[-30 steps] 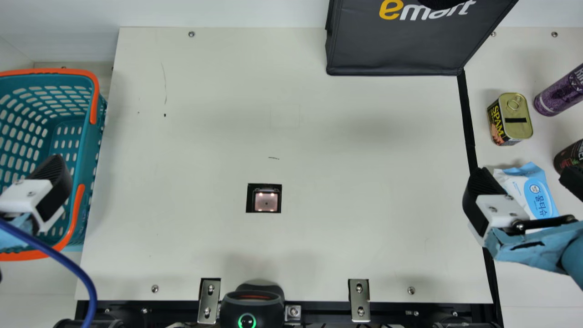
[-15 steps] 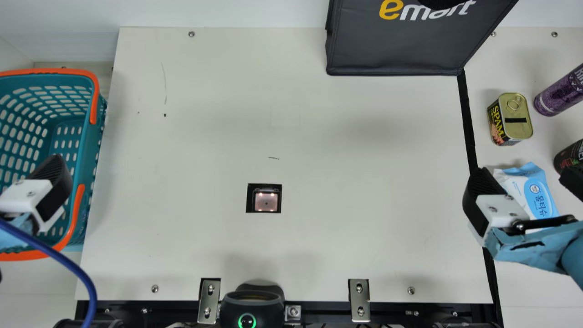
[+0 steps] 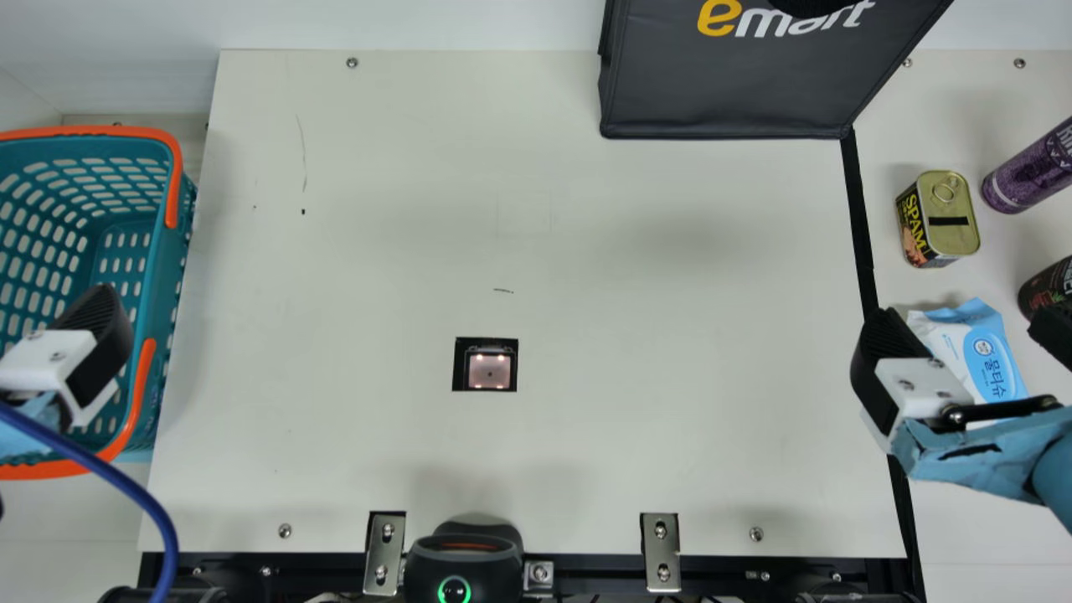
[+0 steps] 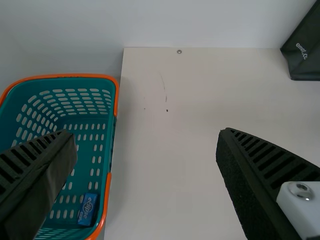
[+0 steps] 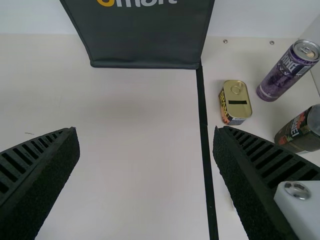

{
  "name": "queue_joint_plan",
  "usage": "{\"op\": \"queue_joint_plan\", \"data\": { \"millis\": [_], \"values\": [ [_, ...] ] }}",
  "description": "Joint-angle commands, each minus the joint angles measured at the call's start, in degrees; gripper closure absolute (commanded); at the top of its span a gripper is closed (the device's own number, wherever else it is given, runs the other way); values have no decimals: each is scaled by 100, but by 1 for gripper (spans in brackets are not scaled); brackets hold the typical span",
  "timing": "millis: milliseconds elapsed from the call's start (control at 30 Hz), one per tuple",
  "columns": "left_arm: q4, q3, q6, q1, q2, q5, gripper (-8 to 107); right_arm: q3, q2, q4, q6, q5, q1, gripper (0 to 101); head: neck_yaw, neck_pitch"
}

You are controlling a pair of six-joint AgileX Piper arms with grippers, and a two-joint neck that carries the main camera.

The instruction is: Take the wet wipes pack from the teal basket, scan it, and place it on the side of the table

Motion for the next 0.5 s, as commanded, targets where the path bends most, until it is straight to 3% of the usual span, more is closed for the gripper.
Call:
{"op": "queue_joint_plan", "data": {
  "millis": [0,467],
  "values": [
    [0,0,0,0,0,0,9,0,0,0,0,0,0,6,9,-166],
    [0,0,0,0,0,0,9,0,0,0,0,0,0,6,9,-166]
  ]
}}
